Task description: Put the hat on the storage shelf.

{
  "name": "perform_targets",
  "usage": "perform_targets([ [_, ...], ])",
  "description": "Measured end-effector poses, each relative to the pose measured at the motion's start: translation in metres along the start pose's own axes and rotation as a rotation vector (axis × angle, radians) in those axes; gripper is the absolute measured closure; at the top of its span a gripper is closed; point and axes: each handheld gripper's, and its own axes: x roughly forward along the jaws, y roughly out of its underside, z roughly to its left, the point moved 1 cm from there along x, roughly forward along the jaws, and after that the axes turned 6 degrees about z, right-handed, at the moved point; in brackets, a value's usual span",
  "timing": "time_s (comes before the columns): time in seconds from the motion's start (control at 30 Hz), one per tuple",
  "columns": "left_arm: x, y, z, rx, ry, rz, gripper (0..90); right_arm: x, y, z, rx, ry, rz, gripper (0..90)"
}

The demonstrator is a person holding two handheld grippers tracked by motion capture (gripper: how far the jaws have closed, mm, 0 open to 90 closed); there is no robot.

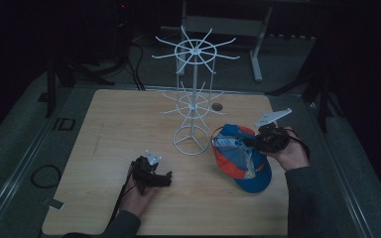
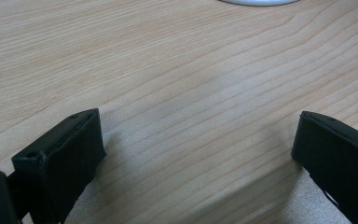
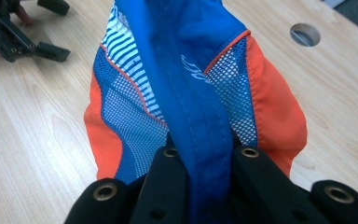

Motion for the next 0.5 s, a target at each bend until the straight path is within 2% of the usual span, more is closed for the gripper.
perform_targets([
  [0.3, 0.0, 0.0, 0.0, 0.002, -0.001, 0.001, 2.6, -0.018, 0.005, -0.006, 0.026, 0.007, -0.062, 87.3],
  [0.5, 0.0, 0.0, 0.0, 0.002, -0.001, 0.001, 2.6, -0.029, 0.007, -0.007, 0.036, 0.014, -0.081, 87.4],
])
